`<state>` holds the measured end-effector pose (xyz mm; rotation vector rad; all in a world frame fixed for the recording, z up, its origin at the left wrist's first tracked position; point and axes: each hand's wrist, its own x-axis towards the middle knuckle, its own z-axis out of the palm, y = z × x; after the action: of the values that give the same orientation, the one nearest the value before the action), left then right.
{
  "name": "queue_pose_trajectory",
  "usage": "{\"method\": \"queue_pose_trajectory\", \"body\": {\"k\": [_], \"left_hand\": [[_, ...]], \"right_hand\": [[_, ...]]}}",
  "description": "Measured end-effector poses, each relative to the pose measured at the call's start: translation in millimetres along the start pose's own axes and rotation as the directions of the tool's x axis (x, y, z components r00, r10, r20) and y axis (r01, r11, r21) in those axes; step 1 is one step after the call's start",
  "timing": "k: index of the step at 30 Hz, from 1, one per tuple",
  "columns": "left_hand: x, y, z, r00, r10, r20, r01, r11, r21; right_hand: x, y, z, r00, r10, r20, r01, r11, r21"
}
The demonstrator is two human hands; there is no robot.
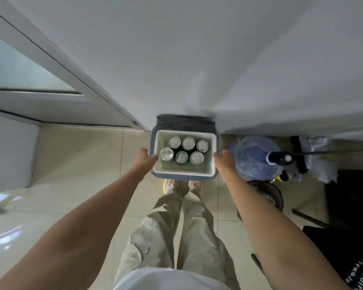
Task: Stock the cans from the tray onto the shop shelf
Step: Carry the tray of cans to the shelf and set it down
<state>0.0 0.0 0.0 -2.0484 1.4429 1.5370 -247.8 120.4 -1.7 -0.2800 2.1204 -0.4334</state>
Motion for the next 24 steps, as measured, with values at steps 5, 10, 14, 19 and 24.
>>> {"method": "queue_pose_trajectory", "body": {"k": [5,10,14,19,24], "left_hand": [[21.5,12.1,15.4,0.997,-0.070,0.027,0.074,0.983,-0.166],[28.2,12.6,24.4,0.997,-0.071,-0.023,0.062,0.956,-0.286],[24.5,10.8,17.7,0.991,-0.047,-0.127,0.010,0.961,-0.277],[23.9,18.4,15.2,0.995,-0.052,-0.084,0.027,0.960,-0.280],[33.8,25.6,13.5,0.995,-0.088,-0.057,0.063,0.937,-0.344]], "right_hand": [[22.5,7.3,11.8,0.994,0.087,0.067,-0.096,0.985,0.145],[20.4,17.2,13.4,0.991,0.037,-0.129,-0.015,0.986,0.165],[11.8,15.4,14.1,0.989,-0.030,-0.146,0.035,0.999,0.034],[16.4,8.4,10.8,0.995,-0.029,-0.092,0.026,0.999,-0.034],[26.2,-1.4,9.4,0.998,0.044,-0.049,-0.033,0.978,0.205]]}}
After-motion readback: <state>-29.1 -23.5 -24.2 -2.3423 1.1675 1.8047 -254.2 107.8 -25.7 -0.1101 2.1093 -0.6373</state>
